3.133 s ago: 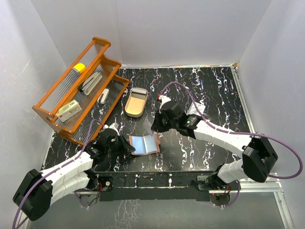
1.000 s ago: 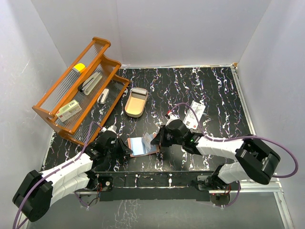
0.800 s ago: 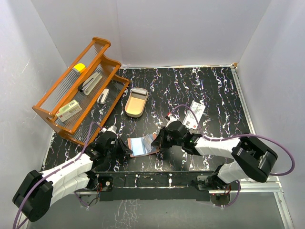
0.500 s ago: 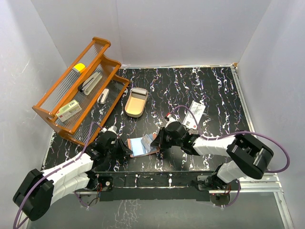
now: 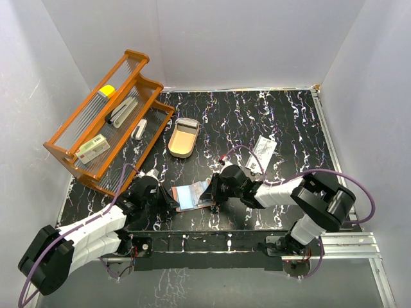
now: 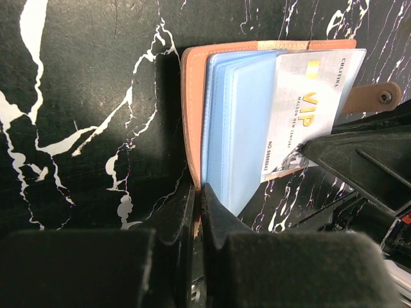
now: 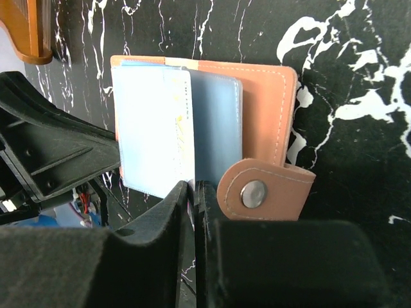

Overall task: Put the credit cards into the card holder
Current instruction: Insert the credit card into the card holder.

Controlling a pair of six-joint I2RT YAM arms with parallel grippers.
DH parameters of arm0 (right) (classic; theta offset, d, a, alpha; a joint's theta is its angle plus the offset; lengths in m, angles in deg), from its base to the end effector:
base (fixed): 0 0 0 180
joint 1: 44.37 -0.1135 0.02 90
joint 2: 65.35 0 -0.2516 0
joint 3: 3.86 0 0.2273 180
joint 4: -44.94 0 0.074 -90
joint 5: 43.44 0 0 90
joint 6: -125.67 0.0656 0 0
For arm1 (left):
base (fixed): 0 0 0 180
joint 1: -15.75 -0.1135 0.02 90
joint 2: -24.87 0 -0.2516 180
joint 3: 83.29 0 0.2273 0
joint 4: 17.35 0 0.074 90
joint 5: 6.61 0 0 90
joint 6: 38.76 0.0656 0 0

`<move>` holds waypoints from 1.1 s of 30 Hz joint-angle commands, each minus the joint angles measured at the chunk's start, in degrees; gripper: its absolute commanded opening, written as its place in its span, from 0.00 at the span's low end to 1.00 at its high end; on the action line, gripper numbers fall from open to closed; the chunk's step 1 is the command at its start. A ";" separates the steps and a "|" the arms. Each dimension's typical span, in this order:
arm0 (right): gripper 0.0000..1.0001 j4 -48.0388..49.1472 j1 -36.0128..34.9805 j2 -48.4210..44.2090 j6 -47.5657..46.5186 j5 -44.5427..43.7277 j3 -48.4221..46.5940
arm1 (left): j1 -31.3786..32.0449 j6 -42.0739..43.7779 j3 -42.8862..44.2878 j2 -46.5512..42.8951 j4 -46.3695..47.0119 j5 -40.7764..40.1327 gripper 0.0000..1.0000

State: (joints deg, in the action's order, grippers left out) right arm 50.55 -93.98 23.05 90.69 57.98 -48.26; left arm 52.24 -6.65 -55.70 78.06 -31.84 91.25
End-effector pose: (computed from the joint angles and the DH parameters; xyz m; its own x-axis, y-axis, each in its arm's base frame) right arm 0.1747 0.2254 0.1212 -0.9248 0.1524 -0.3486 -0.1559 0.6839 0.7127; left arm 0.1398 -0.1146 0.1272 -0.8454 -0.4183 -0.3321 -0.0807 0.7146 -0.6948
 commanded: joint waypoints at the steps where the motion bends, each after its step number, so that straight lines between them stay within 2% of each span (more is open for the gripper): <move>1: 0.06 5.03 -1.18 2.07 1.58 1.43 0.01 | -0.10 0.94 -0.64 -0.34 -0.47 0.84 0.00; 11: 0.05 6.29 -2.87 4.51 3.66 2.61 -1.01 | -0.09 0.90 -0.95 0.25 0.24 1.02 0.00; 18: 0.05 1.55 -3.46 3.89 2.97 1.15 -2.49 | -0.10 1.20 -0.70 0.53 0.24 0.84 0.00; 20: 0.09 -2.11 -3.48 4.13 0.79 0.97 -4.02 | -0.10 1.20 -0.78 0.44 0.12 0.84 0.00; 24: 0.29 -13.28 -3.48 0.98 -4.65 -4.26 -8.59 | -0.10 1.46 -0.50 -0.06 -0.64 0.64 0.00; 29: 0.49 -19.30 -3.48 -1.21 -6.72 -6.78 -10.53 | -0.10 1.32 -0.89 -0.12 -0.39 0.56 0.00; 33: 0.50 -18.81 -3.48 -0.36 -8.22 -6.85 -11.56 | -0.10 1.29 -0.87 -0.09 -0.28 0.75 0.00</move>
State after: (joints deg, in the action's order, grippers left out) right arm 34.70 -97.52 23.07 85.51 53.74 -57.22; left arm 52.24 -6.24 -55.78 78.08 -31.46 91.47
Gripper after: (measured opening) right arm 0.502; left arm 0.020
